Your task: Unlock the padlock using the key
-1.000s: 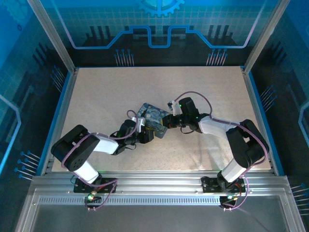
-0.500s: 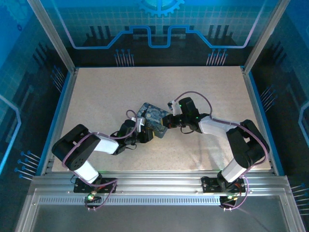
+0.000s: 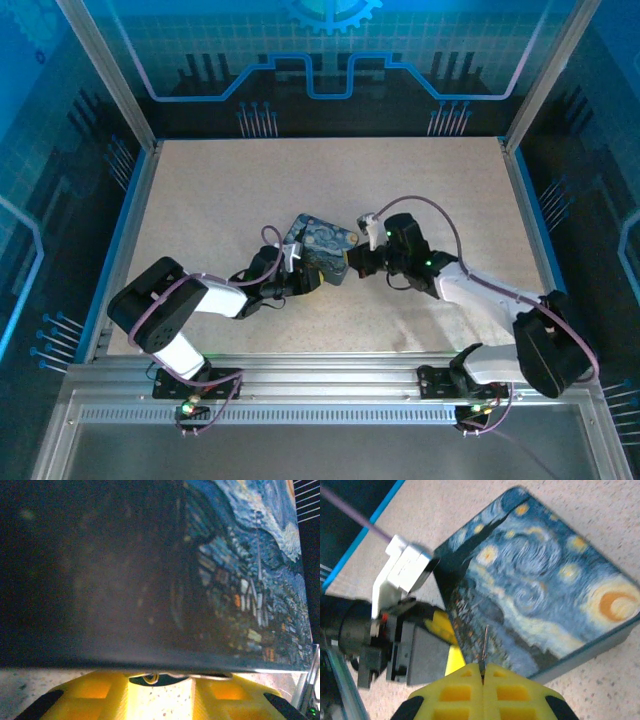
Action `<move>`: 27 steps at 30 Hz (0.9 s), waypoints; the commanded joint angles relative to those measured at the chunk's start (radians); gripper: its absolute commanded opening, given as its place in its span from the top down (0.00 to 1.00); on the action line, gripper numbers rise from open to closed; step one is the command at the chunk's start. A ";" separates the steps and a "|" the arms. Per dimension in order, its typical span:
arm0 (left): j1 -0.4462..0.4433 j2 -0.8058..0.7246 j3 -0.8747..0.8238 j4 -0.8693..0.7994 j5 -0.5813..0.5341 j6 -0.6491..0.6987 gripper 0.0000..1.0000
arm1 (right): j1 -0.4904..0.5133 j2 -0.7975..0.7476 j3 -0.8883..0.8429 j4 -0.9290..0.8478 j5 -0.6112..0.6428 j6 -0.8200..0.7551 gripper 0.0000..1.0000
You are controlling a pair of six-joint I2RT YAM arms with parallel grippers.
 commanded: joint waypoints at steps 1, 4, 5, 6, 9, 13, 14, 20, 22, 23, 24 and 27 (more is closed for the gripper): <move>-0.012 -0.050 0.039 -0.035 0.034 -0.029 0.70 | 0.050 -0.052 -0.071 0.008 0.064 -0.062 1.00; -0.019 -0.078 0.048 -0.067 0.038 -0.037 0.71 | 0.090 -0.082 -0.131 0.047 0.100 -0.081 1.00; -0.020 -0.085 0.052 -0.076 0.042 -0.040 0.71 | 0.104 -0.085 -0.144 0.058 0.108 -0.088 1.00; -0.022 -0.091 0.058 -0.092 0.046 -0.039 0.72 | 0.121 -0.084 -0.159 0.068 0.121 -0.099 1.00; -0.033 -0.109 0.069 -0.120 0.053 -0.041 0.72 | 0.163 -0.069 -0.188 0.105 0.151 -0.124 1.00; -0.042 -0.125 0.078 -0.143 0.061 -0.050 0.72 | 0.211 -0.031 -0.209 0.160 0.185 -0.157 1.00; -0.044 -0.127 0.080 -0.147 0.063 -0.053 0.73 | 0.217 -0.019 -0.214 0.178 0.188 -0.163 1.00; -0.053 -0.132 0.083 -0.144 0.072 -0.092 0.73 | 0.230 0.035 -0.256 0.305 0.193 -0.183 1.00; -0.058 -0.133 0.082 -0.144 0.072 -0.101 0.73 | 0.230 0.047 -0.270 0.339 0.192 -0.187 1.00; -0.060 -0.133 0.082 -0.144 0.068 -0.103 0.72 | 0.231 0.051 -0.276 0.353 0.194 -0.189 1.00; -0.061 -0.135 0.080 -0.144 0.068 -0.107 0.72 | 0.231 0.057 -0.281 0.364 0.193 -0.191 1.00; -0.067 -0.138 0.080 -0.144 0.066 -0.111 0.72 | 0.232 0.069 -0.295 0.401 0.193 -0.197 1.00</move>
